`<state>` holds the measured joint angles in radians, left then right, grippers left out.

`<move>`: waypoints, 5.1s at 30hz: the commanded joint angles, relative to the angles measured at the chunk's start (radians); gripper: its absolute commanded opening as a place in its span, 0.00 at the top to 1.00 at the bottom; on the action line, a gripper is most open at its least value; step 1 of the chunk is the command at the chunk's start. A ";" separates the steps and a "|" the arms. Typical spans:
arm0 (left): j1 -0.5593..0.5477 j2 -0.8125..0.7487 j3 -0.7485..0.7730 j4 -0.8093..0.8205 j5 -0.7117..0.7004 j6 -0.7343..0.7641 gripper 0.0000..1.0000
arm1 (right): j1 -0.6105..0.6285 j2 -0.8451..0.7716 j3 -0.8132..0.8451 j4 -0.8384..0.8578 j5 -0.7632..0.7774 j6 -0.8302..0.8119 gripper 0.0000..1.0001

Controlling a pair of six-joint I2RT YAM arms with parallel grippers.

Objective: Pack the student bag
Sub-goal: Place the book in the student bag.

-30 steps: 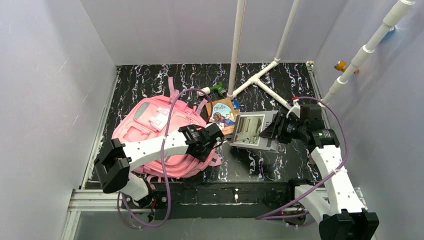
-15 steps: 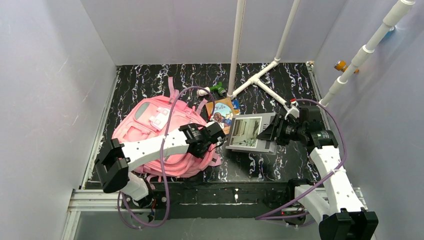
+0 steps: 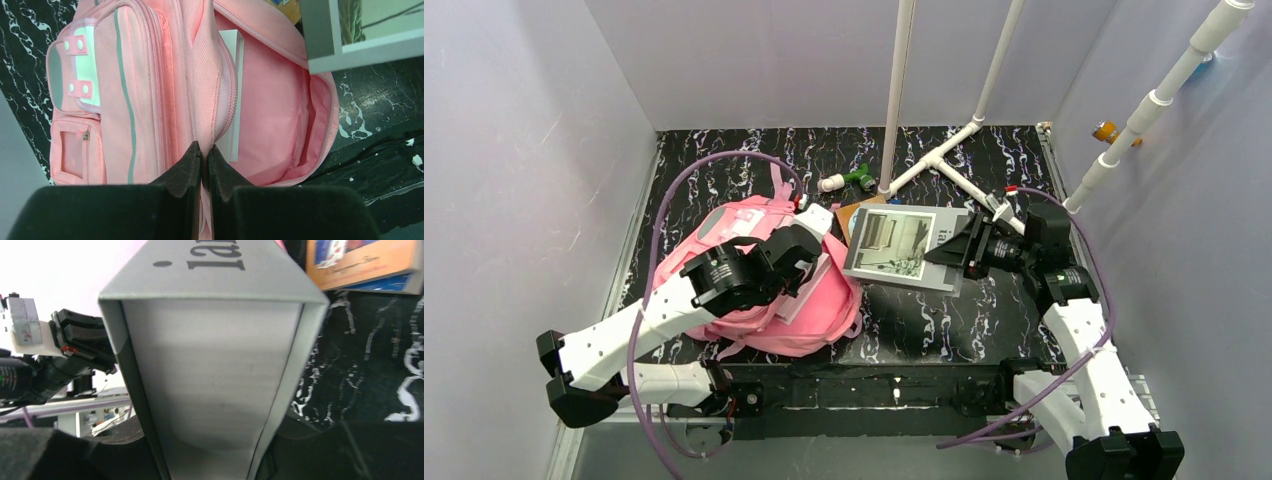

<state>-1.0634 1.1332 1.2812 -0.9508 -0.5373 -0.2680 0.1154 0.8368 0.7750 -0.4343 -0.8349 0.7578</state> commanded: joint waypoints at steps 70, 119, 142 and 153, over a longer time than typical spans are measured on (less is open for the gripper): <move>-0.004 0.011 0.089 0.129 0.118 0.002 1.00 | 0.932 0.313 -0.218 0.640 0.867 0.333 0.03; -0.004 0.033 0.023 0.183 0.224 -0.051 1.00 | 0.807 0.763 -0.026 1.014 0.657 0.249 0.57; 0.194 0.131 0.093 0.251 0.269 -0.218 1.00 | 0.743 0.235 -0.117 0.340 0.772 -0.064 0.12; 0.258 0.162 0.170 0.251 0.400 -0.189 1.00 | 1.245 0.415 -0.165 0.842 1.166 -0.105 0.19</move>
<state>-0.8215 1.3178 1.3911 -0.7486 -0.1646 -0.4637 1.2472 1.1618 0.5949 0.1596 0.1173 0.7074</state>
